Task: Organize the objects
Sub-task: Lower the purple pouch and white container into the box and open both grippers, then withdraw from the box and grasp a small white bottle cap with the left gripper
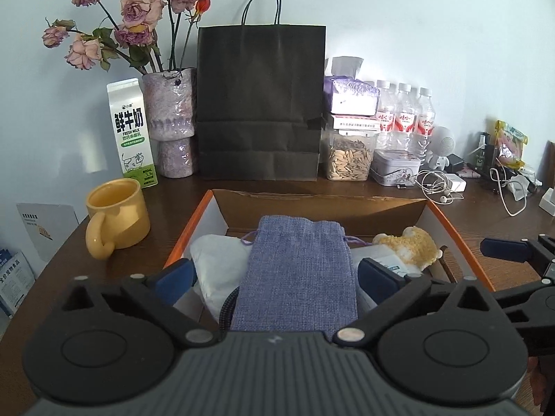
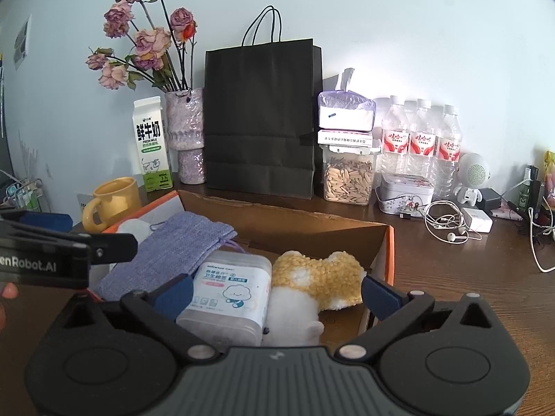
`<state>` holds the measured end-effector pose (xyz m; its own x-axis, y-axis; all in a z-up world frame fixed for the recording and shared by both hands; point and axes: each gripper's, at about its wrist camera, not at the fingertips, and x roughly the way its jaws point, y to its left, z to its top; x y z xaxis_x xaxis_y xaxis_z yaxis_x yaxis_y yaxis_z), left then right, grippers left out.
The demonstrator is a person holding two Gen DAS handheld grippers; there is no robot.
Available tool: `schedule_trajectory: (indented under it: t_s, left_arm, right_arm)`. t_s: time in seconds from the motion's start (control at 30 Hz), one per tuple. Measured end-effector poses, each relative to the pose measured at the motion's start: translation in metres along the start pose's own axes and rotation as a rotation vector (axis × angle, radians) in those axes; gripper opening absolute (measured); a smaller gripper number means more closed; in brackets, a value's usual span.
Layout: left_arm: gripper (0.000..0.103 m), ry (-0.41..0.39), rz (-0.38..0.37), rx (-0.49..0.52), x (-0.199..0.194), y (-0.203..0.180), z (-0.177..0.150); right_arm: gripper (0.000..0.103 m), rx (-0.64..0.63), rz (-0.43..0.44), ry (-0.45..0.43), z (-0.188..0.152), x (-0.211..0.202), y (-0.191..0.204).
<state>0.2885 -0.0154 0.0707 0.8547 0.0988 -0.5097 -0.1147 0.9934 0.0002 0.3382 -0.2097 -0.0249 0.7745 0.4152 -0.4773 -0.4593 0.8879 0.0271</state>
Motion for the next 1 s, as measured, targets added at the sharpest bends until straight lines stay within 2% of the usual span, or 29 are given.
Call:
schedule_trajectory:
  t_s: [0.47, 1.0]
  left_arm:
    - [0.103, -0.007, 0.007, -0.030, -0.028, 0.025, -0.022]
    - [0.103, 0.080, -0.046, -0.022, -0.062, 0.055, -0.098]
  right_arm:
    - [0.103, -0.027, 0.003, -0.004, -0.016, -0.026, 0.018]
    - [0.103, -0.049, 0.032, 0.034, -0.072, -0.068, 0.042]
